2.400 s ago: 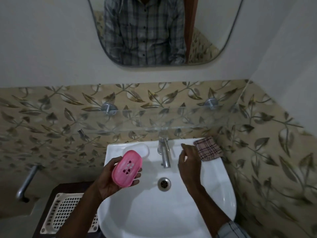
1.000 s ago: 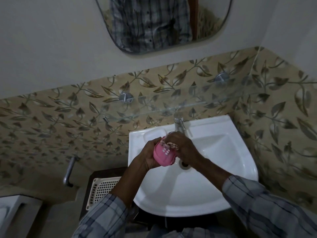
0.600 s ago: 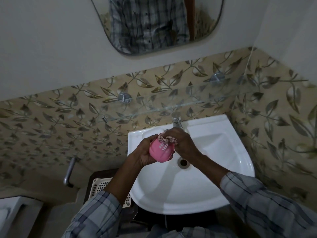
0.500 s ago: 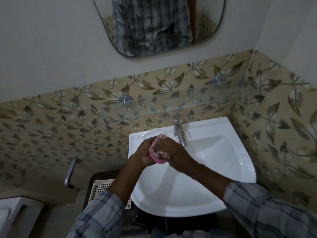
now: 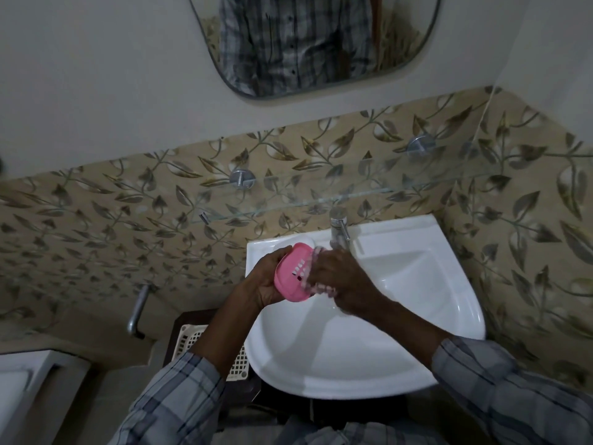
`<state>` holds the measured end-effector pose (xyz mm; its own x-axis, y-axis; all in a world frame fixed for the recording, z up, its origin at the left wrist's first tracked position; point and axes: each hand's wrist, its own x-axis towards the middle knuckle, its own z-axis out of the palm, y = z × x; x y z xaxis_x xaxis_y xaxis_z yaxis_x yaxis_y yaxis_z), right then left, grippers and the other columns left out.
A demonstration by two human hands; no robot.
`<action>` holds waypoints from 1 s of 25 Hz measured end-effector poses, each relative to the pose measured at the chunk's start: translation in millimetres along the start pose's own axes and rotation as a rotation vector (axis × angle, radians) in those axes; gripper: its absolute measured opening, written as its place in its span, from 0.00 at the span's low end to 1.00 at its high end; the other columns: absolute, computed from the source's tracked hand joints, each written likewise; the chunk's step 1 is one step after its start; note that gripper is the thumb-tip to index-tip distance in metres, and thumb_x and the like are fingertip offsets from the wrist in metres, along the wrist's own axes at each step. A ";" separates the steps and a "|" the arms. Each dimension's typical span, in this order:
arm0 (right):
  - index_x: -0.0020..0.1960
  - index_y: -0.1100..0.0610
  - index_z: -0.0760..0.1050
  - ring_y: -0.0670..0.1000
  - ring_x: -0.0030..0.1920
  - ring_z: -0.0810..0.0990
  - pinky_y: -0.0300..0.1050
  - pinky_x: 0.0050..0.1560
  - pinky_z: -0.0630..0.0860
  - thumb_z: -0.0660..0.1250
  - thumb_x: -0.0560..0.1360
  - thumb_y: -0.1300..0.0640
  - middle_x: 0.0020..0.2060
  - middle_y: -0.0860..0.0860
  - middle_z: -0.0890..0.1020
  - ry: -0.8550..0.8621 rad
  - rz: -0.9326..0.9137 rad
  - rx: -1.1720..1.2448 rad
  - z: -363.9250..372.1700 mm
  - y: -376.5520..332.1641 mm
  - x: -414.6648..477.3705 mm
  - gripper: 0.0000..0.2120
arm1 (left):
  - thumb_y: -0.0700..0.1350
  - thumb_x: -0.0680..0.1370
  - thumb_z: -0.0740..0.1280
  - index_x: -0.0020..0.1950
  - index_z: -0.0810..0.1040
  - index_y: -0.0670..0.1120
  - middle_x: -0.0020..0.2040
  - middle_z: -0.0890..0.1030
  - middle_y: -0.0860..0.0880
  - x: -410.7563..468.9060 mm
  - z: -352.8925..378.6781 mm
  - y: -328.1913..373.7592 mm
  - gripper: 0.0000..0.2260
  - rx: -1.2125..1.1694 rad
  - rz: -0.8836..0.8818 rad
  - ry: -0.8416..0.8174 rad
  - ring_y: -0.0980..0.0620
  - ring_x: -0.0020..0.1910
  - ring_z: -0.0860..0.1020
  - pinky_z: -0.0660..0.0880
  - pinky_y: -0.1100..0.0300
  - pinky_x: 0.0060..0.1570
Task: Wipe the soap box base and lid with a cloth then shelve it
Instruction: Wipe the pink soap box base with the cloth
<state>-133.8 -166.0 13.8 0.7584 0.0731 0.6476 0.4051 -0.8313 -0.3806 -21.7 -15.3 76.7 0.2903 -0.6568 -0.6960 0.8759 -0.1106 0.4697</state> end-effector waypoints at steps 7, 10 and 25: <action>0.50 0.63 0.83 0.62 0.52 0.81 0.62 0.59 0.77 0.68 0.63 0.77 0.47 0.59 0.84 -0.061 0.124 -0.018 -7.1 -17.9 -2.6 0.19 | 0.55 0.80 0.61 0.64 0.75 0.39 0.54 0.79 0.36 3.1 -5.6 -5.5 0.22 0.004 0.062 0.083 0.39 0.50 0.77 0.75 0.44 0.53; 0.51 0.59 0.82 0.59 0.48 0.83 0.48 0.48 0.80 0.67 0.70 0.67 0.45 0.56 0.85 -0.034 0.707 0.009 3.4 -55.4 18.7 0.12 | 0.57 0.81 0.62 0.69 0.73 0.41 0.62 0.79 0.37 19.2 6.6 -12.0 0.24 0.038 0.361 0.270 0.40 0.56 0.78 0.76 0.47 0.55; 0.46 0.54 0.83 0.42 0.38 0.84 0.37 0.39 0.80 0.69 0.71 0.63 0.38 0.47 0.86 0.256 0.914 0.355 17.0 -67.9 36.6 0.07 | 0.57 0.82 0.60 0.60 0.80 0.49 0.58 0.83 0.42 28.0 10.5 -19.8 0.16 0.274 0.617 0.327 0.44 0.57 0.81 0.78 0.47 0.59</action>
<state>-124.9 -97.5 52.1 0.7384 -0.6643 0.1158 -0.1165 -0.2948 -0.9484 -35.0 -39.3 53.6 0.8348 -0.4096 -0.3679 0.4018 -0.0037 0.9157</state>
